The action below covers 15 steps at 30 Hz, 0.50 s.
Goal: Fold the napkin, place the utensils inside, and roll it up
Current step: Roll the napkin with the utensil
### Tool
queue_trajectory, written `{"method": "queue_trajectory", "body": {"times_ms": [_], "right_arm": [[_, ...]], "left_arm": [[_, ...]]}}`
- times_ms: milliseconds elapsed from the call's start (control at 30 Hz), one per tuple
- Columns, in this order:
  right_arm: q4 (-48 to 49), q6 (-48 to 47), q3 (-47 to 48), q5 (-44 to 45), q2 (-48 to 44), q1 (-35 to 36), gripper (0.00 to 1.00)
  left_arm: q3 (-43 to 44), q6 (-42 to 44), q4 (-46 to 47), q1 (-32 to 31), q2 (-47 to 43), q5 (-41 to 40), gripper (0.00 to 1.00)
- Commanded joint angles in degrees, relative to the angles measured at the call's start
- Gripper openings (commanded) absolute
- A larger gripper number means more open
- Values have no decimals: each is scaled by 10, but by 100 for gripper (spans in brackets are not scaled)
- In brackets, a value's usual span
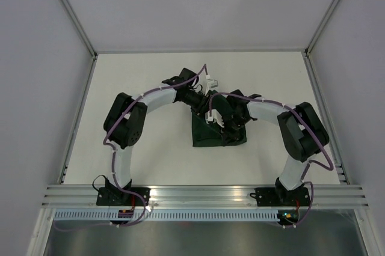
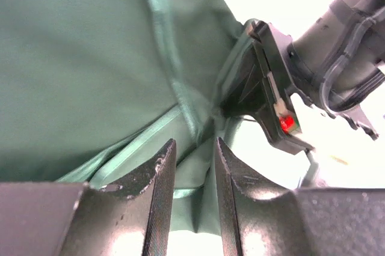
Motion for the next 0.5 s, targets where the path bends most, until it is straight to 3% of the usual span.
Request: {"method": "queue_trajectory", "body": {"times_ms": [0,267,467], "right_arm": [[-94,-50,43,-45,66,-17,18],[-178,-72,132,-68,158,-49,17],[-221,-76,186,-77,208,-59,17]], "left_arm": [[-69,-73,138,6,-83,-107,37],[-255,-110,352,2,-265,-267,38],[-369,34,444,-88,-345,-411,38]]}}
